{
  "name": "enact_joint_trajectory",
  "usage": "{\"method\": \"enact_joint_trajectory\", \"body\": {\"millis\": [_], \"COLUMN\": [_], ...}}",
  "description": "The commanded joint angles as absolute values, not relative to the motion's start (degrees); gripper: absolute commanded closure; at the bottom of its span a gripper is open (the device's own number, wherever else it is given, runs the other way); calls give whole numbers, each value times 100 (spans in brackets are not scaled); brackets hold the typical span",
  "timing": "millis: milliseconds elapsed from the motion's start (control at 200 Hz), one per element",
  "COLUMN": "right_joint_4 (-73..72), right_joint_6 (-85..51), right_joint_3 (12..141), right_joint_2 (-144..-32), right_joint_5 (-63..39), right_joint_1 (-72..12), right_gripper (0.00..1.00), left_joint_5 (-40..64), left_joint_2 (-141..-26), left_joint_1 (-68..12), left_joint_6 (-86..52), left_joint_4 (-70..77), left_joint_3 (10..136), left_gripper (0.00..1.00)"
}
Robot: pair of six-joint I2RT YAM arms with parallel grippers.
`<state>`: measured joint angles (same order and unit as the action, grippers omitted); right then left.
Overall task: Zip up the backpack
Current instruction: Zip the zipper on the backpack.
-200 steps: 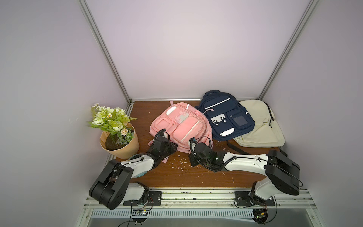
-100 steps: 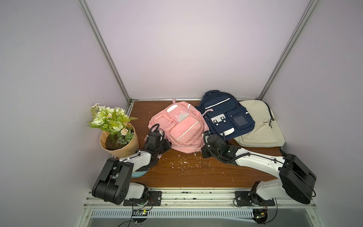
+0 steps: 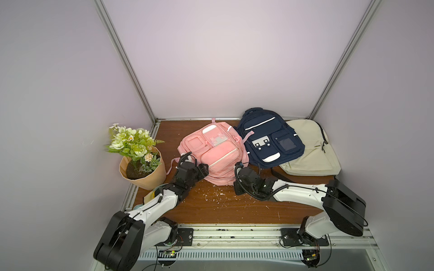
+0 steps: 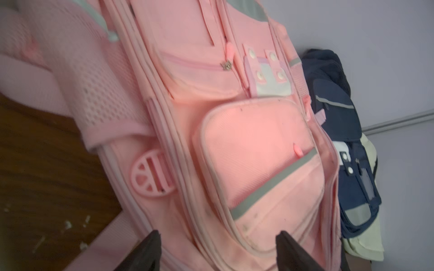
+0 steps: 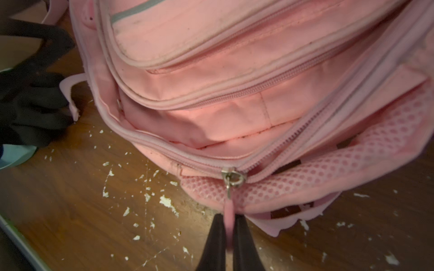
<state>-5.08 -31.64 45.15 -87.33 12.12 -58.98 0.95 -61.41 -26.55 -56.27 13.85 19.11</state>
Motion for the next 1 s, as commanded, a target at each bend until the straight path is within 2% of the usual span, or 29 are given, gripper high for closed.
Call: {"method": "enact_joint_trajectory", "body": {"millis": [0, 360, 575, 751, 831, 996], "right_joint_4": [-625, -1214, -1164, -402, -207, 190], "right_joint_6": [-3150, -2903, -3050, -3085, -3045, -2946], "right_joint_3": [4707, 4577, 4524, 4532, 4364, 4328], "right_joint_2": [-8843, -9018, -8871, -8559, -8263, -8054], "right_joint_5": [1294, 1150, 1396, 1745, 1912, 1785], "right_joint_1": [-6007, -6405, -6453, -6094, -5739, -4612], "right_gripper": [100, 100, 100, 100, 100, 100], "left_joint_5": [-232, -315, -77, -362, -444, -283], "left_joint_2": [-6003, -6965, -7629, -7446, -7242, -6814], "left_joint_1": [-3137, -3856, -3884, -3816, -3735, -3345], "left_joint_6": [-6478, -6718, -6357, -6135, -5985, -5880], "left_joint_4": [1471, 2145, 2074, 1680, 1490, 1301], "left_joint_3": [1544, 1859, 2291, 2364, 2340, 2097], "left_gripper": [14, 15, 57, 91, 100, 100]}}
